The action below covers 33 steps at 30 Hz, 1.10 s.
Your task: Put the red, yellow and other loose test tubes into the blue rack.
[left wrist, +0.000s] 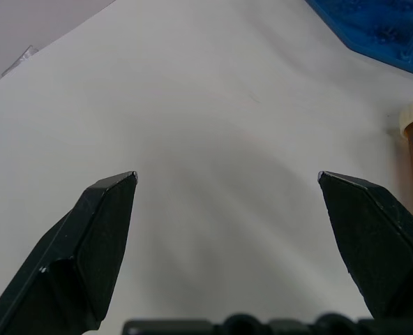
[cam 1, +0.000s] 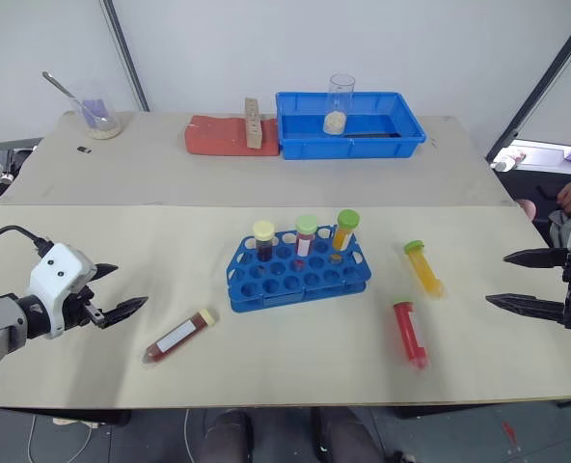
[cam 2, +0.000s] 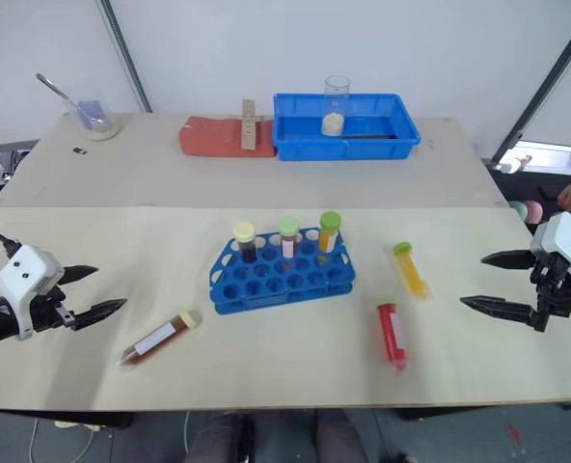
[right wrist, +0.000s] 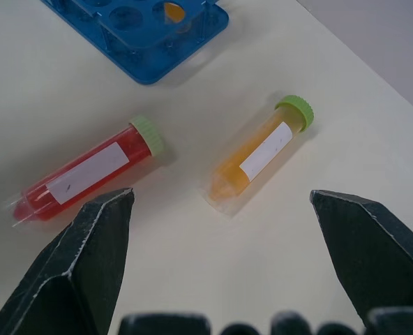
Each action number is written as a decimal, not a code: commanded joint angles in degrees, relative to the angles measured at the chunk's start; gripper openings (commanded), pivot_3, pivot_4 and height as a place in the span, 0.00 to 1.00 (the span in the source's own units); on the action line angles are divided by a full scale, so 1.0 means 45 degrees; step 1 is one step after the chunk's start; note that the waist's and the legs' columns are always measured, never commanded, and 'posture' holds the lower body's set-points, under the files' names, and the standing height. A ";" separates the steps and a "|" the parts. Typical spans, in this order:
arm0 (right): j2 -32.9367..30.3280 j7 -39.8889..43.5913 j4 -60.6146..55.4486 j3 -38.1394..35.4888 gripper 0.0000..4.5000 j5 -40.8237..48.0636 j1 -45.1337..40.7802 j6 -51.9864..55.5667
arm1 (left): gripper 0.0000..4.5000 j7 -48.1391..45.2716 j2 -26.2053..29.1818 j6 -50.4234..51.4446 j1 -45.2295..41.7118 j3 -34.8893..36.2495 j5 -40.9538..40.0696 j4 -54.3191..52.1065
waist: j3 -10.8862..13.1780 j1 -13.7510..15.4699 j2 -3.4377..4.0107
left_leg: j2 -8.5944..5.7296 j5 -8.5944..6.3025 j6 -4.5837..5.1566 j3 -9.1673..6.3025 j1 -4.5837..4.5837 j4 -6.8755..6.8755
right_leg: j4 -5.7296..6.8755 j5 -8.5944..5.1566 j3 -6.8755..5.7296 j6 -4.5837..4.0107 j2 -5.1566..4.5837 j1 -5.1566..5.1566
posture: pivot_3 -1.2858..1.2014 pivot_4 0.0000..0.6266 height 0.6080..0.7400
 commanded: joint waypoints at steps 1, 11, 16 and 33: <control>-0.0067 0.0124 0.0043 -0.0161 0.99 0.0005 -0.0197 -0.0266 | 1.00 -0.0102 0.0296 0.0293 -0.0260 0.0221 -0.0274 -0.0096 | 0.0000 0.0004 0.0000 | 0.0000 0.0000 0.0000 0.0000 0.0000 0.0000 | 0.0000 0.0000 0.0000 0.0000 0.0000 0.0000 | 0.52 0.24 1.00; -0.0101 0.0374 0.0524 0.0162 0.99 -0.0145 -0.0568 -0.0623 | 1.00 0.0007 0.0158 0.0796 -0.0490 -0.0018 -0.0092 -0.0318 | 0.0000 -0.0018 0.0000 | -0.0002 0.0002 -0.0001 0.0000 0.0009 0.0003 | 0.0012 0.0002 0.0002 0.0001 0.0001 0.0005 | 0.52 0.24 1.00; -0.0130 0.0511 0.0722 0.0353 0.99 -0.0333 -0.0657 -0.0861 | 1.00 -0.0548 -0.0094 0.0746 -0.0241 0.0232 -0.0730 -0.0574 | 0.0000 0.0002 0.0000 | -0.0003 0.0002 -0.0002 0.0001 0.0018 0.0004 | 0.0024 0.0001 0.0002 -0.0001 0.0000 0.0008 | 0.52 0.24 1.00; -0.0616 0.0104 -0.0556 0.1450 0.99 -0.0107 -0.2353 0.1125 | 1.00 -0.1406 0.0136 0.0913 -0.1430 -0.1299 -0.2022 -0.3412 | 0.0000 0.0011 0.0000 | -0.0008 0.0007 -0.0009 -0.0002 0.0053 0.0036 | 0.0147 -0.0036 0.0009 -0.0046 0.0003 0.0003 | 0.52 0.24 1.00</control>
